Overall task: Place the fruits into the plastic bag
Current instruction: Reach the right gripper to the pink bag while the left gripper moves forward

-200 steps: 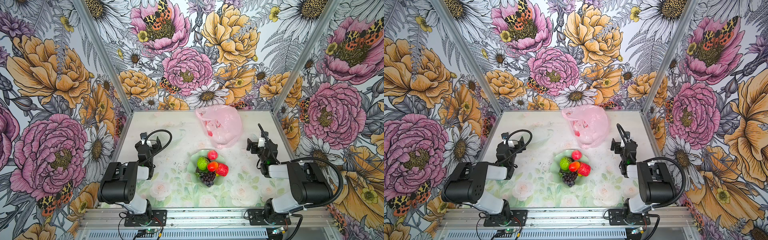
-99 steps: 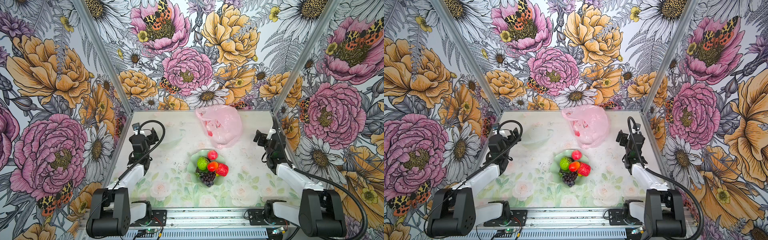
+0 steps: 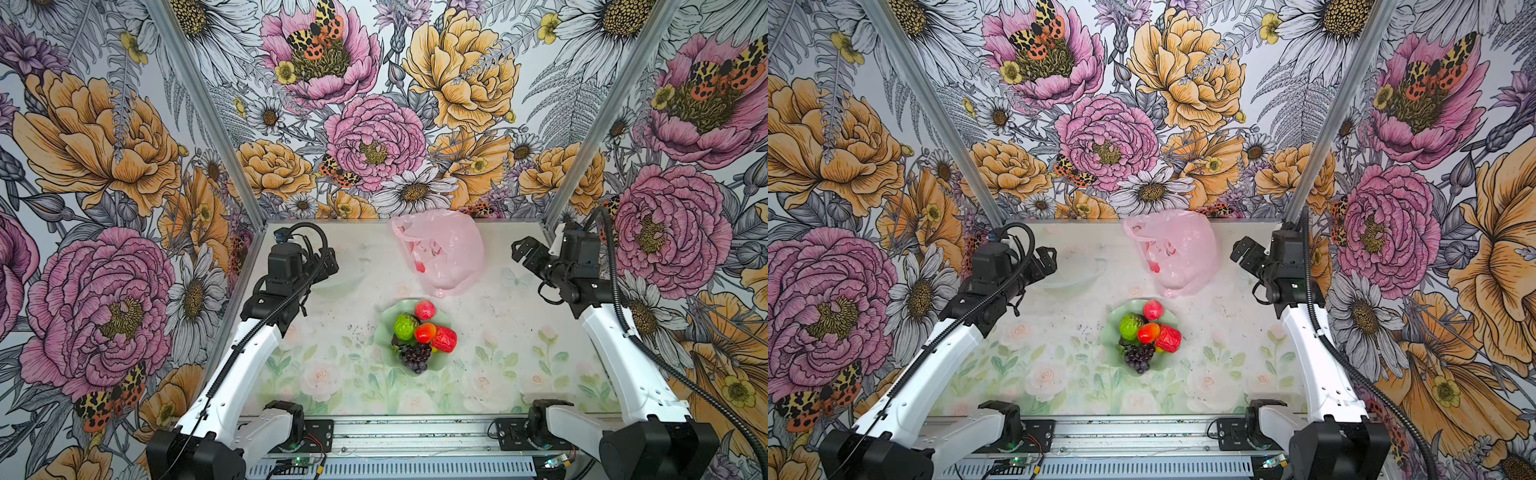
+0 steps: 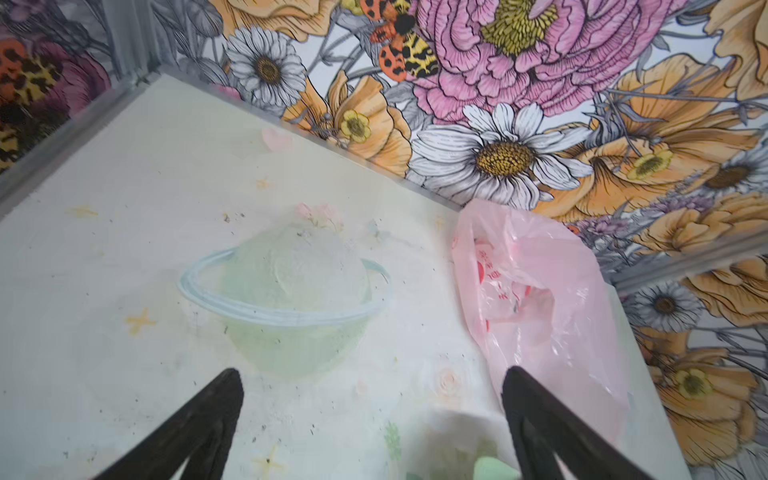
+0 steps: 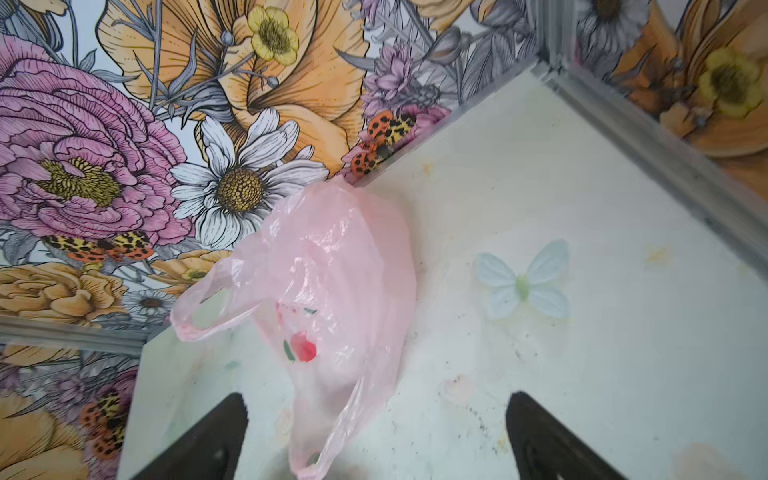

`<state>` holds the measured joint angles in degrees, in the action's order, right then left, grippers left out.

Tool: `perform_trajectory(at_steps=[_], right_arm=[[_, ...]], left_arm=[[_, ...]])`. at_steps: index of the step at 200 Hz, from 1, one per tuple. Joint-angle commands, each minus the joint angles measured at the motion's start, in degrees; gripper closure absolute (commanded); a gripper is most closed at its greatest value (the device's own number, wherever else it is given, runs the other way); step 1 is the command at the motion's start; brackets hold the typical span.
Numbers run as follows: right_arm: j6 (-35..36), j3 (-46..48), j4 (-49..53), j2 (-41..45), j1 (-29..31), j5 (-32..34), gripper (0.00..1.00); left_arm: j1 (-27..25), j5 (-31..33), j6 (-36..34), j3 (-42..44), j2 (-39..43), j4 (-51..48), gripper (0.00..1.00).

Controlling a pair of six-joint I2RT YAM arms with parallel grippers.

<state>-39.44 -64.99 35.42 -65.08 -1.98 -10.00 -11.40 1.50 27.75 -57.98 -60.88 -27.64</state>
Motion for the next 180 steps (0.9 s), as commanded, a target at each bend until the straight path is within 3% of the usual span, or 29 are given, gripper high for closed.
perform_trajectory(at_steps=[1,64,129,180], right_arm=[[-9.3,-1.5,12.0,0.3,1.7,-7.2,0.02],[-14.9,2.2,16.9,2.6,8.7,-12.1,0.02],[-17.9,6.1,18.5,1.0,18.6,-8.0,0.04],[-18.1,4.6,18.0,-3.0,20.0,-5.7,0.08]], left_arm=[[-1.4,-7.5,1.7,-3.9,1.8,-12.6,0.01],[-1.6,-23.2,4.6,-4.1,2.9,-19.5,0.01],[-3.0,-26.7,5.7,0.1,-0.5,-19.5,0.05],[-5.5,-27.0,6.4,-0.4,-5.4,-16.0,0.14]])
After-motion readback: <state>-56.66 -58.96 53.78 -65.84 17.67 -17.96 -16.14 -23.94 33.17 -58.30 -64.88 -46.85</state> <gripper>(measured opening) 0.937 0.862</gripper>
